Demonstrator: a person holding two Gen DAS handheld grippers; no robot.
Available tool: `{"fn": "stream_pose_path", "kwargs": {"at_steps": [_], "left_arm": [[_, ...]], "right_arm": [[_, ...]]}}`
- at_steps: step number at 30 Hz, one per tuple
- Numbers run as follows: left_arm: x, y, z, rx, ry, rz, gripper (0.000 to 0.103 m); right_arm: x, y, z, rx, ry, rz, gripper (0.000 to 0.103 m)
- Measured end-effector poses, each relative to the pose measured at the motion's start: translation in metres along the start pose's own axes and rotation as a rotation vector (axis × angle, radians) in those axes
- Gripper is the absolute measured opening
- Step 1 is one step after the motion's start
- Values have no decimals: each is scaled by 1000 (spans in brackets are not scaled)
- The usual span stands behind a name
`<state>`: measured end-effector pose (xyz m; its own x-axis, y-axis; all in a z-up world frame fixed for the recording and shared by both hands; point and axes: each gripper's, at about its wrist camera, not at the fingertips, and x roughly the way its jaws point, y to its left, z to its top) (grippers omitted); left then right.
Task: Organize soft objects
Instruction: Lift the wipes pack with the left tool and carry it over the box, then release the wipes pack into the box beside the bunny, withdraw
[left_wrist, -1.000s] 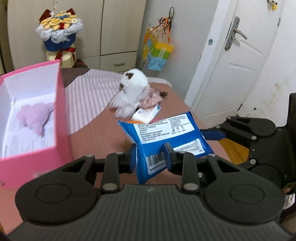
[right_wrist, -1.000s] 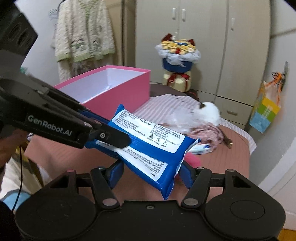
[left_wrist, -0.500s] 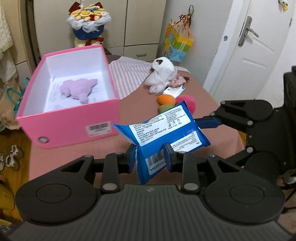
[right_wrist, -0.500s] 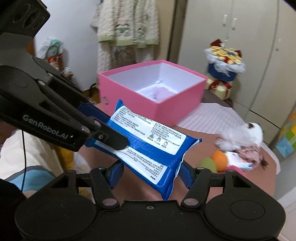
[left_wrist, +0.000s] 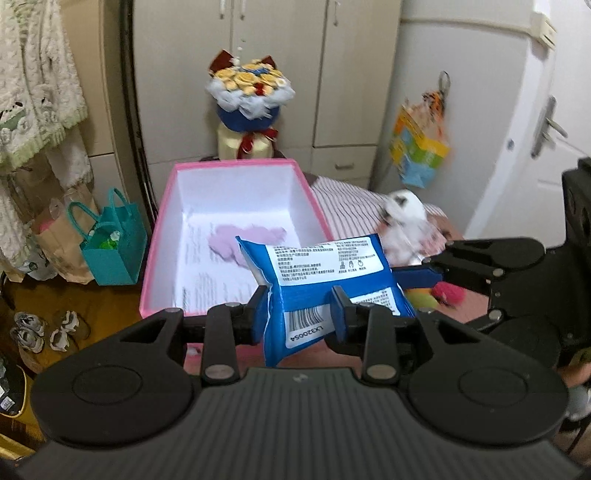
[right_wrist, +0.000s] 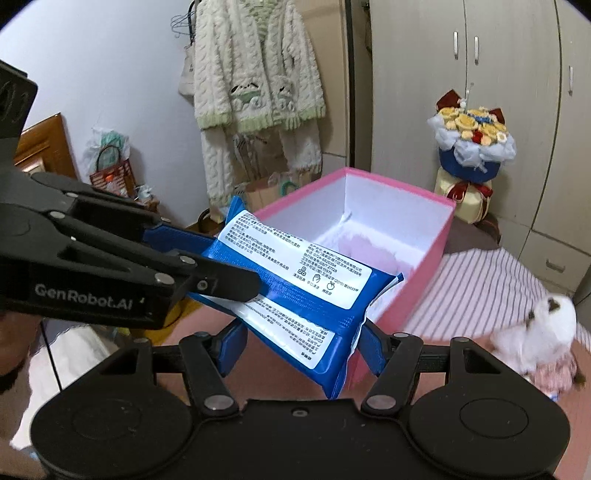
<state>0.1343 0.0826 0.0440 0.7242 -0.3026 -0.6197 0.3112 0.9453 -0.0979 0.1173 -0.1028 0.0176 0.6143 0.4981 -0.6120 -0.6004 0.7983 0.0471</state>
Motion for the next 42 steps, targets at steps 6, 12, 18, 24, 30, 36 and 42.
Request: {"fn": "stream_pose_path", "kwargs": {"at_steps": [6, 12, 18, 24, 30, 36, 42], "left_arm": [[31, 29, 18, -58, -16, 10, 34], [72, 55, 31, -123, 7, 54, 34], [103, 84, 28, -198, 62, 33, 34], [123, 87, 20, -214, 86, 29, 34], [130, 86, 26, -202, 76, 71, 47], [106, 80, 26, -134, 41, 95, 61], [67, 64, 17, -74, -1, 58, 67]], "right_arm": [[38, -6, 26, 1, -2, -31, 71], [82, -10, 50, 6, 40, -61, 74], [118, -18, 55, 29, 110, -46, 74], [141, -20, 54, 7, 174, -80, 75], [151, -22, 60, -37, 202, -119, 76], [140, -26, 59, -36, 189, -132, 78], [114, -19, 55, -48, 139, -112, 79]]}}
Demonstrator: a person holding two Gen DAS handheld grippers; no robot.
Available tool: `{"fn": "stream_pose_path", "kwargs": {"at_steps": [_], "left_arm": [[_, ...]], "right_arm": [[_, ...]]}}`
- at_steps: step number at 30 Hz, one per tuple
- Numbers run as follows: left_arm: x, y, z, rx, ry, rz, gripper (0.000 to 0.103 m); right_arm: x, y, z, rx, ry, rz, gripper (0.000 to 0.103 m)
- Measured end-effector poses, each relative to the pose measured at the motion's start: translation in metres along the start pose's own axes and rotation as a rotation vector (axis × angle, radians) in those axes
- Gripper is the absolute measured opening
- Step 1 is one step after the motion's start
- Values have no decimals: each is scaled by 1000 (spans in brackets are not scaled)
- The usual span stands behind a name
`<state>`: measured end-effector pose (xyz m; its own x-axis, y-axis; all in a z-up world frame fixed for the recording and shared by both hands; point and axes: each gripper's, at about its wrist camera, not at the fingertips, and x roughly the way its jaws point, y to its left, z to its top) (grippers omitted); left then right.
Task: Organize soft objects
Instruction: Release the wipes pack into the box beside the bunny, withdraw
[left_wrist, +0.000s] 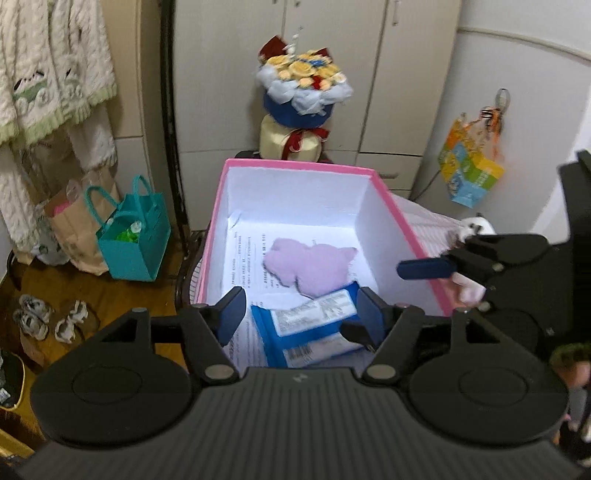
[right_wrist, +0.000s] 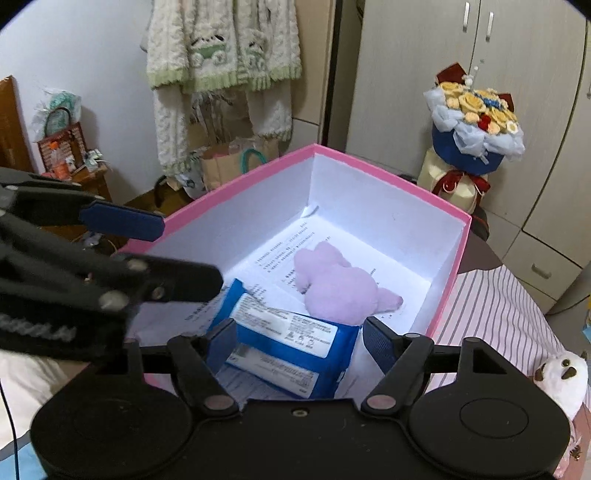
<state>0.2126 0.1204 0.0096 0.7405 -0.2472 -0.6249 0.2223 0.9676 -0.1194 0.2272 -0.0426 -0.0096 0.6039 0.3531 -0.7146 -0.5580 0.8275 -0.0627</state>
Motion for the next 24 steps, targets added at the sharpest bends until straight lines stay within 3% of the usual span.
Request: {"fn": "stream_pose_path", "kwargs": {"at_steps": [14, 24], "left_arm": [[-79, -32, -18, 55, -87, -50, 73], [-127, -66, -30, 135, -202, -145, 82]], "right_arm": [[-83, 19, -25, -74, -89, -11, 80], [-163, -8, -83, -89, -167, -46, 84]]}}
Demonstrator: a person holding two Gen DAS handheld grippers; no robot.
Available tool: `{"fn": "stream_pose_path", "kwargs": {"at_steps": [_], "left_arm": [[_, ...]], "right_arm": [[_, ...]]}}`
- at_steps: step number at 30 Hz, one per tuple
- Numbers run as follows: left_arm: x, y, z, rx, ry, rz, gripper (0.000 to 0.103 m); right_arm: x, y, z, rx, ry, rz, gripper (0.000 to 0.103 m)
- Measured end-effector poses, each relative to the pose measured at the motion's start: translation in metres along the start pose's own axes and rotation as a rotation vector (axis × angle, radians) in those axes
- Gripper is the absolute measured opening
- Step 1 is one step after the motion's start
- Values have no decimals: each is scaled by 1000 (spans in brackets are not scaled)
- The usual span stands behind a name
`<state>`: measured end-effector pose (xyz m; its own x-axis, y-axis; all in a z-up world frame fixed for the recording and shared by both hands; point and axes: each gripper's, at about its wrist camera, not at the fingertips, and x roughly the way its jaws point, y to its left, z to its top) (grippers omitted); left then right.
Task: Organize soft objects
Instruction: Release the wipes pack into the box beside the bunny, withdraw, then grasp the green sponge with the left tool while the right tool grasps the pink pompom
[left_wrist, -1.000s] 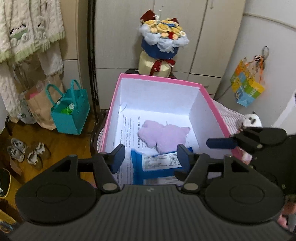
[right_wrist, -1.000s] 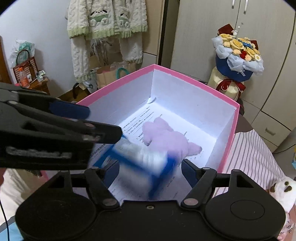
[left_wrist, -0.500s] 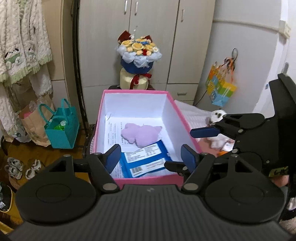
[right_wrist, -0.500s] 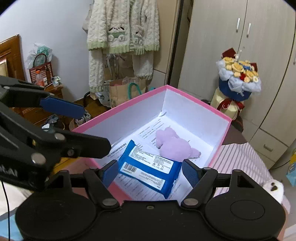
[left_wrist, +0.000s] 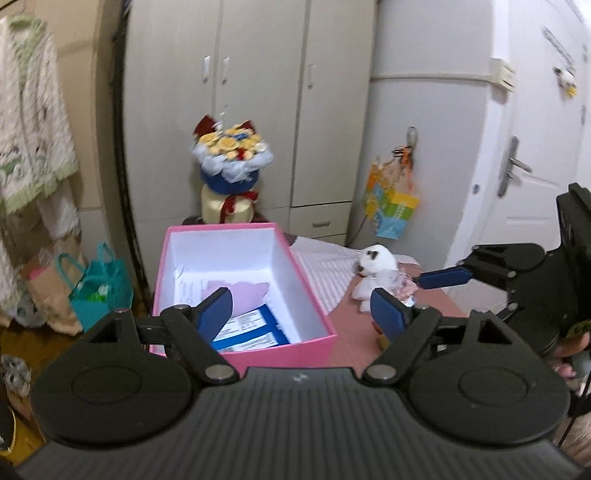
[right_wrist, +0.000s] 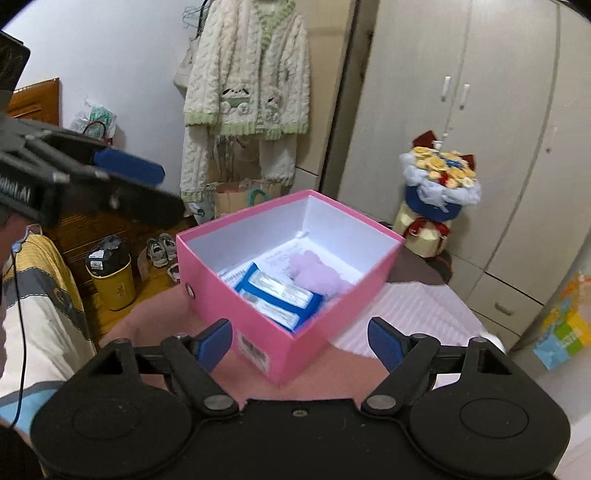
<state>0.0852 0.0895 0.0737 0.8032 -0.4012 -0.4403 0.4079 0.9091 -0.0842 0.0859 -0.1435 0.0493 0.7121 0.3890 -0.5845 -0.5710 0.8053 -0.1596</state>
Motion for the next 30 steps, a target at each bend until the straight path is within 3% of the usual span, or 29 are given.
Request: {"fn": "stream_pose_path", "kwargs": {"at_steps": [12, 17, 23, 30], "left_arm": [[31, -69, -31, 168, 78, -112, 83], [51, -90, -42, 182, 121, -172, 83], [91, -107, -53, 176, 237, -263, 82], [144, -117, -68, 145, 319, -278, 80]], "right_arm": [[-53, -54, -72, 99, -14, -109, 86], [-48, -77, -98, 152, 21, -132, 86], [-40, -97, -131, 191, -12, -126, 86], [-5, -134, -171, 242, 12, -129, 86]]}}
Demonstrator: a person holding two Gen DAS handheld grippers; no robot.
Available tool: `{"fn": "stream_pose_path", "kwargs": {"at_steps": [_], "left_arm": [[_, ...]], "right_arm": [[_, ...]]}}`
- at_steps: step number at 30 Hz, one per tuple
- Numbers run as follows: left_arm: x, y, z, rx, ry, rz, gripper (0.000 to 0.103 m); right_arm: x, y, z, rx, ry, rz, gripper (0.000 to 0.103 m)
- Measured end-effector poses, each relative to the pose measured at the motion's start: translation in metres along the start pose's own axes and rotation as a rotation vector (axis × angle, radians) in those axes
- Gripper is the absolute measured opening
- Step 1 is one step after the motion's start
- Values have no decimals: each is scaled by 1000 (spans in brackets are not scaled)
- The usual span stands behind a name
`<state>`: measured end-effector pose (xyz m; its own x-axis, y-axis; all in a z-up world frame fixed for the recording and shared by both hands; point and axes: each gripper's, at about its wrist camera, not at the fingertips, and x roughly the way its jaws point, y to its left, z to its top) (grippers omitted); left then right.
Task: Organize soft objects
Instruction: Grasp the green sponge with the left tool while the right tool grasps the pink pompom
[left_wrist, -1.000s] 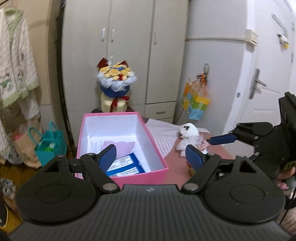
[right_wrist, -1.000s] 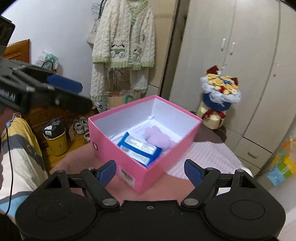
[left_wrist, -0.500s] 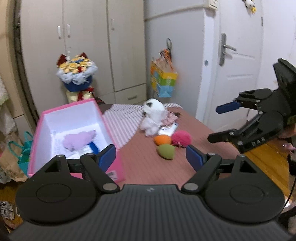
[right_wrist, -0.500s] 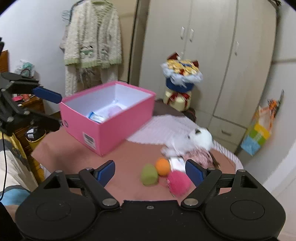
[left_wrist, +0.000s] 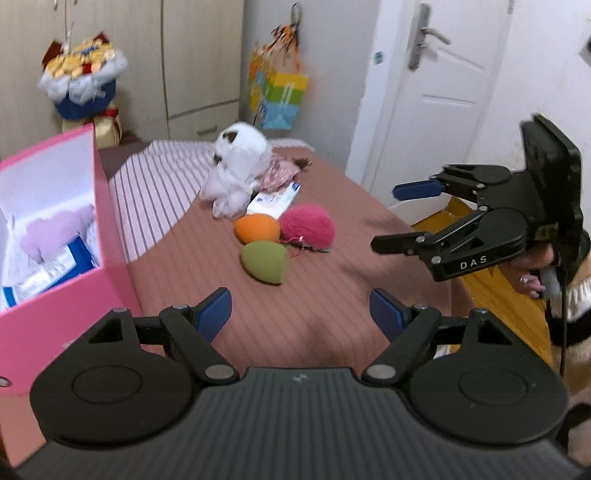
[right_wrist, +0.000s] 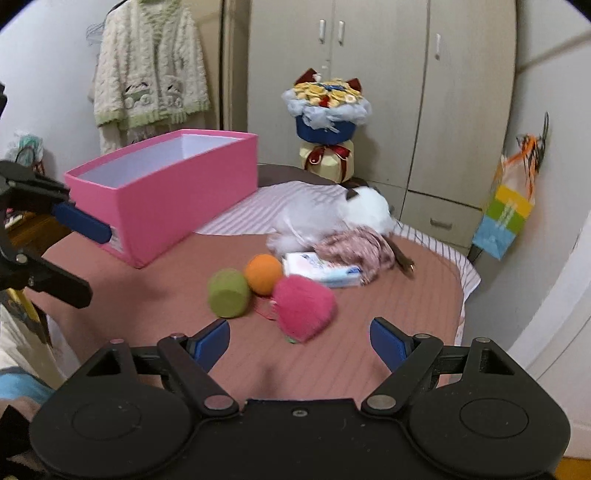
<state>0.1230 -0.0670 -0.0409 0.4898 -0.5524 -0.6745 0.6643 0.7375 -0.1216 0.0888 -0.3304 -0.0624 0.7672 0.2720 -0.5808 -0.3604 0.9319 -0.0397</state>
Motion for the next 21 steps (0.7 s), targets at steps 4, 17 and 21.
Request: {"fn": "stream_pose_path", "kwargs": {"at_steps": [4, 17, 21], "left_arm": [[22, 11, 2, -67, -19, 12, 80], [85, 16, 4, -148, -112, 64, 69], [95, 17, 0, -132, -122, 124, 64]], "right_arm": [[17, -12, -14, 1, -67, -54, 86], [66, -26, -10, 108, -53, 104, 80], [74, -21, -10, 102, -24, 118, 79]]}}
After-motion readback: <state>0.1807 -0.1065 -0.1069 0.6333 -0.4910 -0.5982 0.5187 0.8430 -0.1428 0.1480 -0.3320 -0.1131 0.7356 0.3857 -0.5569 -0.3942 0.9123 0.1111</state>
